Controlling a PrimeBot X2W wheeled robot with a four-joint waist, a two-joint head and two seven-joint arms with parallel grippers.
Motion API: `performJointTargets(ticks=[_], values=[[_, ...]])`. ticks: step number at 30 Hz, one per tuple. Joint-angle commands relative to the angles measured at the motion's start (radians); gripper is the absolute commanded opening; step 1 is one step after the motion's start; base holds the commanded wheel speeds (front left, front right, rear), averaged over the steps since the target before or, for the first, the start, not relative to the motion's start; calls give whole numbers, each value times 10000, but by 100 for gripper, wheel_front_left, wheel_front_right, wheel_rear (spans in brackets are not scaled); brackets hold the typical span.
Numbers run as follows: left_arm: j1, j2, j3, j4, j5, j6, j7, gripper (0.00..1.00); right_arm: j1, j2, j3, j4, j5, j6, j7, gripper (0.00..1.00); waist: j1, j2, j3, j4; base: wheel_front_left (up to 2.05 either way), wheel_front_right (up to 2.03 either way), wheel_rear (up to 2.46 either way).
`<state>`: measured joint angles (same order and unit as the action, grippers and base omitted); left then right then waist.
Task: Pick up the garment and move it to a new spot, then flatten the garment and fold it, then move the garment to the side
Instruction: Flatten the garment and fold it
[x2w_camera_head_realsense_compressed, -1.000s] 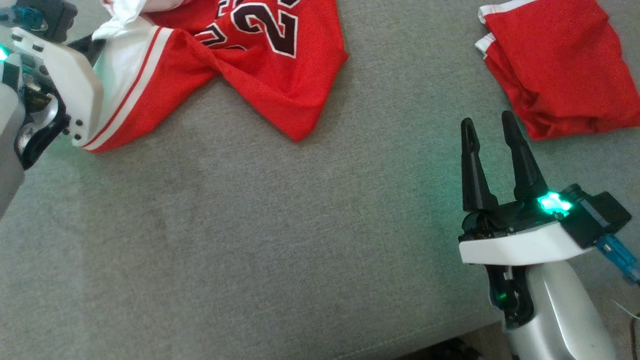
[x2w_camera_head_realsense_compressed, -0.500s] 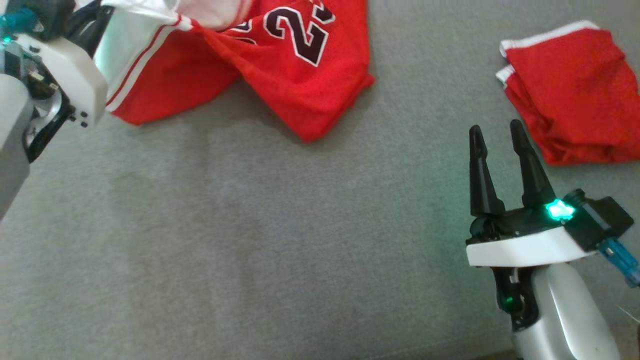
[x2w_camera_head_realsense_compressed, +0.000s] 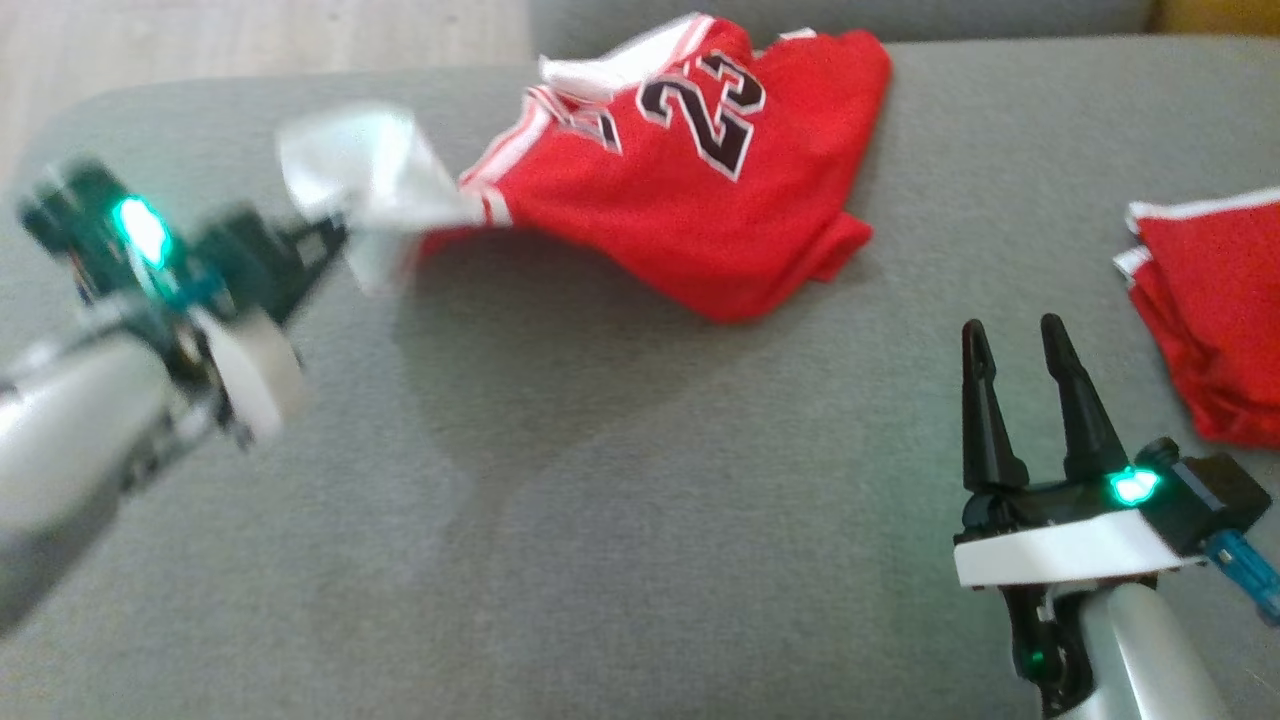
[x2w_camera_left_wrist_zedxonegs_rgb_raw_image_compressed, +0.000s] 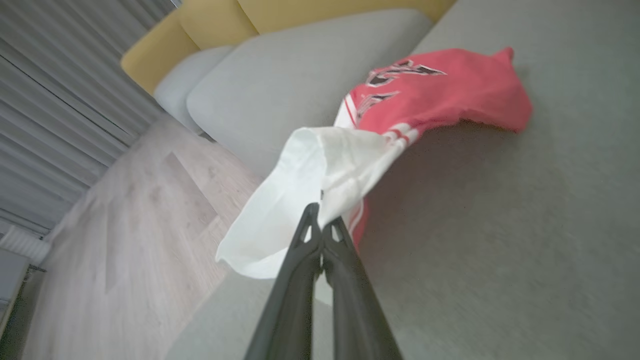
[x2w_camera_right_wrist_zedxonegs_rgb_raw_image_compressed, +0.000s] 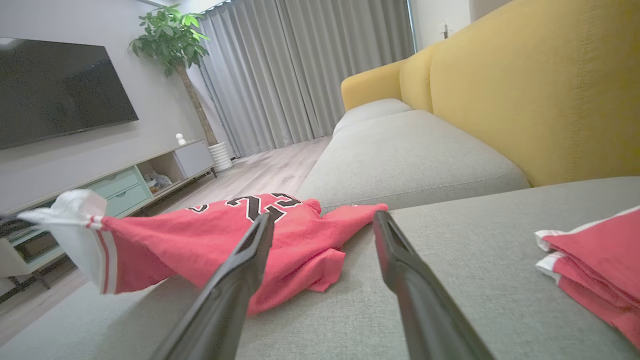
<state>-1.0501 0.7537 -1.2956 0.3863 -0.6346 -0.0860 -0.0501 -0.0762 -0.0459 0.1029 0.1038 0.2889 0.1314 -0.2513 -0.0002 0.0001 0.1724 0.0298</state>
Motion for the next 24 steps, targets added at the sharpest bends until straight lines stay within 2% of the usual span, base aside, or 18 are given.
performJointTargets(ticks=[1, 7, 8, 9, 10, 13, 18, 21, 24], values=[[-157, 445, 414, -334, 45, 99, 79, 0, -63, -43, 182, -274, -110, -7, -105, 100, 2, -1, -298, 391, 0, 0, 0], [1391, 688, 239, -1642, 209, 334, 799, 0, -7, -43, 190, -156, -165, -7, -105, 100, 2, -1, -516, 747, 0, 0, 0], [1620, 710, 224, -1753, 226, 318, 911, 3, -13, -43, 202, -135, -166, -7, -105, 100, 2, -1, -552, 762, 0, 0, 0], [1839, 725, 214, -1836, 184, 322, 1035, 33, -18, -43, 214, -116, -162, -7, -105, 100, 2, -1, -586, 769, 0, 0, 0], [2066, 751, 206, -1892, 113, 339, 1230, 100, -19, -43, 226, -100, -159, -7, -105, 100, 2, -1, -624, 769, 0, 0, 0], [2551, 845, 189, -2154, 53, 427, 1703, 100, -10, -43, 254, -74, -148, -7, -105, 100, 2, -1, -708, 723, 0, 0, 0], [2876, 904, 633, -2588, -491, 1208, 1537, 100, 4, -43, 249, -147, -159, -7, -105, 100, 2, -1, -811, 484, 0, 0, 0], [2986, 761, 1344, -2762, -1027, 1980, 925, 100, -3, -43, 147, -275, -144, -7, -105, 100, 2, -1, -870, 318, 0, 0, 0], [3261, 347, 2348, -2878, -1891, 2854, -88, 100, -15, -43, 69, -405, -180, -7, -105, 100, 2, -1, -917, 160, 0, 0, 0]])
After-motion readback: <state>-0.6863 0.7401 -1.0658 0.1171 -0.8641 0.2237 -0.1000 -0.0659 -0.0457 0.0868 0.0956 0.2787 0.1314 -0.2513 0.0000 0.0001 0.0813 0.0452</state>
